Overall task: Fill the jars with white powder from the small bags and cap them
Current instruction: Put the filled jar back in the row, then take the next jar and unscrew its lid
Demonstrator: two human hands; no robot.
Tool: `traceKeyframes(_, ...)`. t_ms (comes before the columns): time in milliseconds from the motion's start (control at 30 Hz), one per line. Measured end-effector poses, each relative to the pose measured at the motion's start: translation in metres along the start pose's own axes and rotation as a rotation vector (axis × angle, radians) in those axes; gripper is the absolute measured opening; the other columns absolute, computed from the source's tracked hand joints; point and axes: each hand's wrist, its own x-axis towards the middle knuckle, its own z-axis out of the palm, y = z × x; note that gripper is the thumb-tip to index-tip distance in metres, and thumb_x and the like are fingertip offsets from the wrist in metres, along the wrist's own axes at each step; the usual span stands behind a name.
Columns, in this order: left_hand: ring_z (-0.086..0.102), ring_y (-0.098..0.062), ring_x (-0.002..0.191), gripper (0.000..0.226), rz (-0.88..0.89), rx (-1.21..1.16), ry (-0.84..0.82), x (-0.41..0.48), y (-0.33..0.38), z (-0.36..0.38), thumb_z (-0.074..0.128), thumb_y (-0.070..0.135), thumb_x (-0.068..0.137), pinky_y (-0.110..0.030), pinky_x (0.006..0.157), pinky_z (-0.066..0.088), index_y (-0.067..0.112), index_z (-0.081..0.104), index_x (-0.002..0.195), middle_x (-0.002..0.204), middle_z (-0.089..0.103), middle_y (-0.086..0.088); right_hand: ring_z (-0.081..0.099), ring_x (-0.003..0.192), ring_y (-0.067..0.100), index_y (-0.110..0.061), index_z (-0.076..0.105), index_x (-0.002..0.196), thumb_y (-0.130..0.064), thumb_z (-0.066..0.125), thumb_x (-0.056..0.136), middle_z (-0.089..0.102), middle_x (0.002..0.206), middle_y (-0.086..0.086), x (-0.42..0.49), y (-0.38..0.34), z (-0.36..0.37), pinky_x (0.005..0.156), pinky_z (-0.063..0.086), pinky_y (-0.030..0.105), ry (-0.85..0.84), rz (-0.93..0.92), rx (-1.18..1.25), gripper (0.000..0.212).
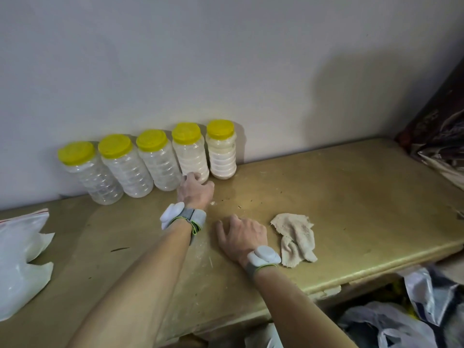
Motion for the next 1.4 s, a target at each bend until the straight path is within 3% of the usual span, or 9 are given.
traceKeyframes(133,0.049,-0.028,0.128,0.046,0.033,0.032,-0.038,-0.001,-0.002,-0.007,0.062,0.031,0.088,-0.037,0.108,0.039,0.022,0.056,0.132,0.138,0.054,-0.003,0.063,0.091,0.032,-0.019,0.057,0.094,-0.058,0.028,0.098,0.068,0.096,0.008,-0.001,0.000,-0.001,0.072,0.038,0.038,-0.005,-0.009,0.001,0.049)
traceKeyframes(300,0.052,-0.027,0.118,0.022,0.144,0.132,0.010,-0.009,0.004,-0.022,0.059,0.024,0.090,-0.036,0.096,0.045,0.024,0.062,0.112,0.129,0.053,-0.001,0.063,0.089,0.031,-0.019,0.058,0.096,-0.056,0.028,0.098,0.068,0.094,0.007,-0.001,-0.002,-0.003,0.072,0.038,0.037,-0.016,-0.001,-0.017,0.047)
traceKeyframes(533,0.052,-0.035,0.116,0.040,0.531,0.273,0.518,0.002,0.019,-0.076,0.065,0.015,0.077,-0.044,0.092,0.039,0.016,0.061,0.117,0.124,0.056,-0.011,0.063,0.088,0.029,-0.020,0.063,0.098,-0.053,0.031,0.098,0.068,0.094,0.005,0.000,-0.003,-0.003,0.074,0.041,0.036,-0.019,0.018,-0.017,0.046)
traceKeyframes(600,0.051,-0.034,0.120,0.051,0.572,0.358,0.573,0.015,0.023,-0.092,0.065,0.020,0.074,-0.045,0.096,0.037,0.018,0.059,0.125,0.130,0.055,-0.009,0.063,0.088,0.029,-0.021,0.064,0.100,-0.053,0.031,0.098,0.069,0.093,0.004,-0.001,-0.004,-0.004,0.074,0.041,0.035,-0.023,0.018,-0.008,0.046)
traceKeyframes(767,0.030,-0.030,0.143,0.063,0.392,0.664,0.348,0.042,0.022,-0.111,0.058,0.044,0.086,-0.054,0.116,0.017,0.032,0.041,0.146,0.155,0.036,-0.011,0.063,0.087,0.028,-0.022,0.064,0.101,-0.053,0.030,0.098,0.068,0.091,0.004,-0.001,-0.003,-0.006,0.070,0.038,0.035,-0.022,0.022,0.000,0.046)
traceKeyframes(867,0.025,-0.029,0.144,0.050,0.273,0.723,0.283,0.051,0.020,-0.109,0.047,0.056,0.090,-0.058,0.117,0.010,0.042,0.043,0.139,0.151,0.038,-0.013,0.061,0.083,0.028,-0.021,0.063,0.097,-0.051,0.031,0.098,0.068,0.089,0.004,-0.001,-0.002,-0.007,0.068,0.035,0.034,-0.016,0.016,0.005,0.044)
traceKeyframes(1000,0.035,-0.033,0.135,0.036,0.302,0.679,0.300,0.051,0.015,-0.108,0.050,0.049,0.094,-0.054,0.114,0.014,0.041,0.046,0.130,0.138,0.046,-0.015,0.062,0.084,0.028,-0.020,0.063,0.095,-0.050,0.031,0.098,0.068,0.089,0.004,0.000,-0.004,-0.006,0.068,0.035,0.034,-0.008,0.015,0.010,0.044)
traceKeyframes(1167,0.043,-0.036,0.124,0.046,0.350,0.591,0.299,0.031,0.011,-0.122,0.062,0.055,0.089,-0.047,0.110,0.026,0.035,0.050,0.129,0.129,0.049,-0.016,0.058,0.080,0.027,-0.021,0.063,0.096,-0.050,0.032,0.098,0.068,0.089,0.004,0.000,-0.005,-0.006,0.068,0.034,0.034,0.007,0.012,-0.025,0.043)
traceKeyframes(1400,0.052,-0.032,0.119,0.058,0.320,0.168,0.148,-0.033,0.000,-0.164,0.081,0.051,0.074,-0.037,0.100,0.043,0.031,0.056,0.123,0.124,0.041,-0.007,0.063,0.089,0.028,-0.020,0.066,0.104,-0.051,0.029,0.098,0.068,0.096,0.005,-0.001,-0.013,-0.016,0.070,0.039,0.033,-0.067,0.012,-0.074,0.049)
